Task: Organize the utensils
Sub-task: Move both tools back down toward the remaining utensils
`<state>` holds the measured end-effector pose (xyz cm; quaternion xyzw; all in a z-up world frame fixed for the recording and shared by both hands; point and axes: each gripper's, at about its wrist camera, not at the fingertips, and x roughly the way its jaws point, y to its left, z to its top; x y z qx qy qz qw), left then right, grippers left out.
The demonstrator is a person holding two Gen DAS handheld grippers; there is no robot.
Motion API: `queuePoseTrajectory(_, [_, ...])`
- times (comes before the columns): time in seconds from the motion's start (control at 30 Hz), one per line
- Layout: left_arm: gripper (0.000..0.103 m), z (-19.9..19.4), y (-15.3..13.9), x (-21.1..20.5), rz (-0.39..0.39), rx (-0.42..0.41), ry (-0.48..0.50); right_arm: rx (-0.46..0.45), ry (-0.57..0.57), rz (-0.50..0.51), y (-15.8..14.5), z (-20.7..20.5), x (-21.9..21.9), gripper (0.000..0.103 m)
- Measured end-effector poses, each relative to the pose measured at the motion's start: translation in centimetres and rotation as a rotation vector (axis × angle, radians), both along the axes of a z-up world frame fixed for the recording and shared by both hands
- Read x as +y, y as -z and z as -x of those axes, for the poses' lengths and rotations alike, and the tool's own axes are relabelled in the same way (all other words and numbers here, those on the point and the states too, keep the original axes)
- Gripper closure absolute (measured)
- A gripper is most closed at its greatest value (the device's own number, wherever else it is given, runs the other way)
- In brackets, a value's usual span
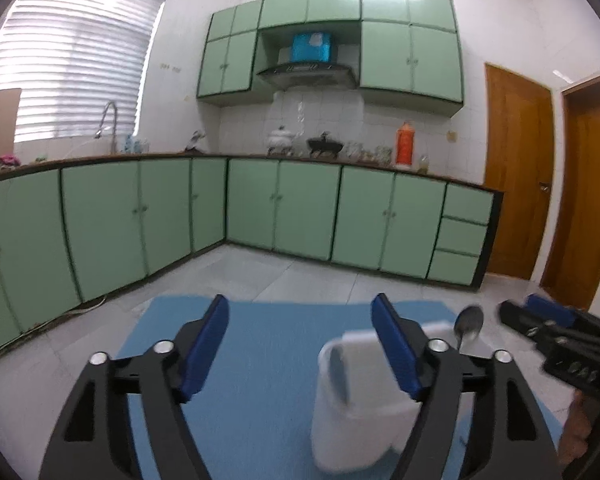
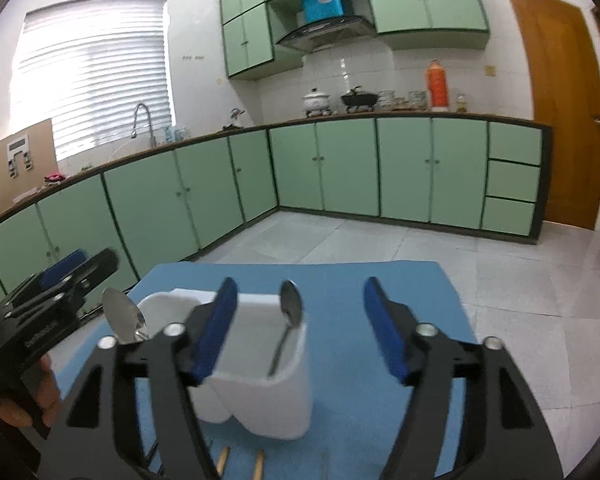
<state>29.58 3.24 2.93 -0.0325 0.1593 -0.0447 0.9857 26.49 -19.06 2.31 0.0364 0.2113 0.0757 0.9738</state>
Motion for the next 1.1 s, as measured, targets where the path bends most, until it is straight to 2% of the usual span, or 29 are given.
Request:
queuePoseTrajectory(0.13, [0.018,2.8,0.9,1.2,0.012,0.100,-0.009,0.025,0.047,0.034,1.1,3.1,-1.0,0.023])
queuePoseTrajectory(0.23, [0.017,4.6,2.7,1.4,-0.028,0.225,-0.033,0.064,0.066,0.030,2.4,5.2,-1.9,0.021])
queuePoseTrajectory(0.37, [0.017,6.5,5.0,1.5,-0.003,0.332,-0.025,0.118,0.087,0.014,4.5,7.6,-2.9,0.021])
queuePoseTrajectory(0.4, [0.017,7.1,5.8,1.3,-0.022,0.361,-0.034,0.130,0.094,0.018,5.1,8.2,-3.0,0.021])
queuePoseTrajectory(0.5, [0.018,8.2,7.4,0.9,-0.058,0.393,-0.052,0.154,0.106,0.033,6.4,9.6,-3.0,0.021])
queuePoseTrajectory(0.63, [0.019,9.1,8.8,0.9,-0.048,0.433,-0.033,0.186,0.097,0.033,7.6,10.6,-3.2,0.021])
queuePoseTrajectory(0.73, [0.028,9.5,9.8,0.9,-0.056,0.462,-0.025,0.199,0.089,0.030,8.2,11.4,-3.2,0.021])
queuePoseTrajectory(1.1, [0.029,11.0,11.0,1.0,-0.088,0.500,0.006,0.201,0.084,0.033,8.1,12.1,-3.3,0.021])
